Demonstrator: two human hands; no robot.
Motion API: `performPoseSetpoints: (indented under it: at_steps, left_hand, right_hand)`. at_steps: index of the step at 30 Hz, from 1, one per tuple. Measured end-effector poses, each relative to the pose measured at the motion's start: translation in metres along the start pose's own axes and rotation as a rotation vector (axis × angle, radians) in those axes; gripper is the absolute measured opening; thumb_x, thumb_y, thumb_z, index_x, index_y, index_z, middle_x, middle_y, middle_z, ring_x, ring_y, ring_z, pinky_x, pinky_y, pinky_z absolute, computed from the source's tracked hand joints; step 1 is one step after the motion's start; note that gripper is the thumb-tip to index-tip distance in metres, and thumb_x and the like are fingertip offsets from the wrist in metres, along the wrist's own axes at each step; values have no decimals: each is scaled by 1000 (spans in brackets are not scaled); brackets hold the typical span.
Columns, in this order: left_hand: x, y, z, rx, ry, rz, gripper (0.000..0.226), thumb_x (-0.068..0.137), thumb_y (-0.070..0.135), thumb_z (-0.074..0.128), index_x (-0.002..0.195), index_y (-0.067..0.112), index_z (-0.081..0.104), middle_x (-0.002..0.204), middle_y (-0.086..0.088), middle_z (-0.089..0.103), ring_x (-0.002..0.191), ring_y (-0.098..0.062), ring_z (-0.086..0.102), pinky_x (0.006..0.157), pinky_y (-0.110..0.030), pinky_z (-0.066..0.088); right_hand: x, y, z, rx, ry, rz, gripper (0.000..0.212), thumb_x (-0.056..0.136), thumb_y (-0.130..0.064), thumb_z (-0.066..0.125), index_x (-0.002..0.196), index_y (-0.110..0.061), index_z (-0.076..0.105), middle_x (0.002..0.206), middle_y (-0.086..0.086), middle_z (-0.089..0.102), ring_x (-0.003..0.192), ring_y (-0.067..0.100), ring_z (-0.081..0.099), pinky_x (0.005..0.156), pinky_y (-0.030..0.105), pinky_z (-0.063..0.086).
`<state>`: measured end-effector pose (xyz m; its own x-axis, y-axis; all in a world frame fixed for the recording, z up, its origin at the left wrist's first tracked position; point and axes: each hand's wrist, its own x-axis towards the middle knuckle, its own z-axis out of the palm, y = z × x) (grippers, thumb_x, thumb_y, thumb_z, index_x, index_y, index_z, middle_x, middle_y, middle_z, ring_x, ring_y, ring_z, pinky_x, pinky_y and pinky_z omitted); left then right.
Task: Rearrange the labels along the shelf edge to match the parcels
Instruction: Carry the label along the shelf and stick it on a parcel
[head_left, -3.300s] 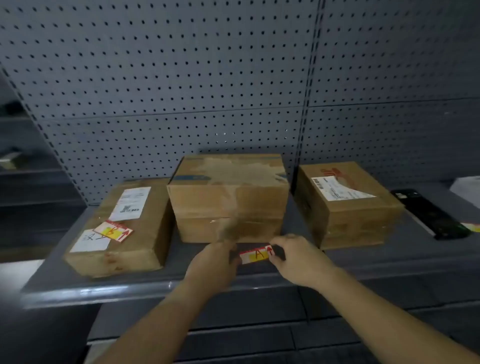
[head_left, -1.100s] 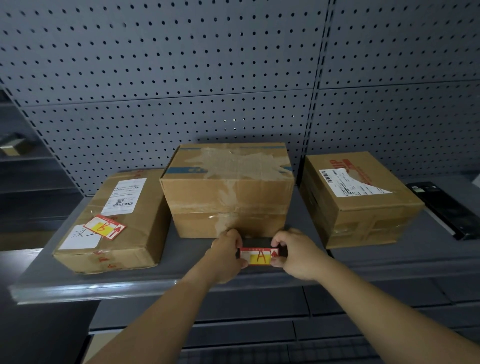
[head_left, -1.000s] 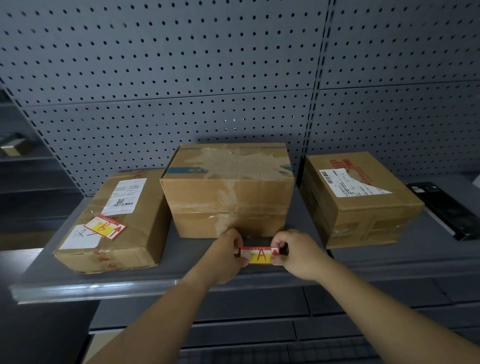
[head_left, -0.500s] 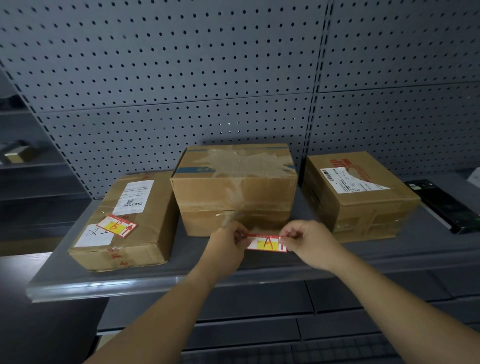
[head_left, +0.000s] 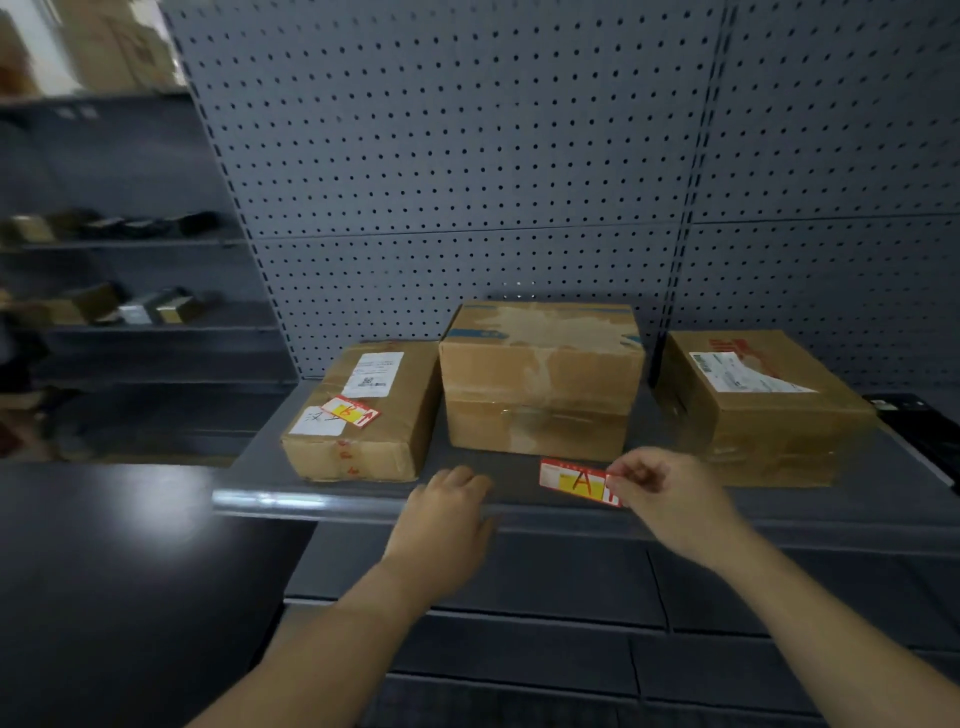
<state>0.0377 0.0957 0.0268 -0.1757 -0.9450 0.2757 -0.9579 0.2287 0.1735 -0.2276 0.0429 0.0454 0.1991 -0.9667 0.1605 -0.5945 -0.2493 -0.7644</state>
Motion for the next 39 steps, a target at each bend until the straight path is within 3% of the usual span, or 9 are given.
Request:
performPoseSetpoints:
  at_steps: [4,13,22,26,34,39]
  left_hand:
    - [-43,-13,-14,68,-29,-49,39,88,32,61,126,26,53,122,4,54,112,-17,50,92,-34,45]
    - [-113,-93,-36,101,-16,-197,40,88,30,62,127,24,53,123,4,55,113,-17,51,92,-37,49]
    - [-94,-208,-17,124,-61,-87,40,93,28,56,132,25,47,129,4,50,120,-20,45,97,-38,41]
    - [-78,-237,-2,177,-99,0,43,84,23,66,123,24,50,119,3,53,112,-22,51,90,-40,44]
    - [-70,-253,23,213,-74,33,61,60,15,82,113,25,52,106,4,55,98,-22,52,77,-38,47]
    - [-65,-253,26,203,4,27,51,59,6,79,101,21,56,92,1,57,84,-24,54,72,-39,43]
  right_hand:
    - [-21,-27,25,-6,-39,-81,4,87,-21,73,84,-25,74,75,-12,70,74,-6,61,57,9,44]
    - [-37,-86,102,-46,-126,-145,10,88,-24,72,82,-32,71,77,-15,69,71,-5,62,56,10,46]
    - [-9,-133,198,-98,-76,-14,9,89,-26,71,83,-33,72,79,-15,70,75,-3,62,60,10,45]
    - [-2,-140,220,-94,-23,48,8,89,-24,71,85,-30,74,79,-16,70,75,-9,61,61,4,44]
    - [3,-137,233,-101,7,111,6,89,-24,72,87,-29,75,80,-16,71,77,-5,63,63,7,44]
    - [11,-139,234,-75,12,111,6,89,-23,72,87,-28,75,81,-16,71,78,-2,64,67,11,47]
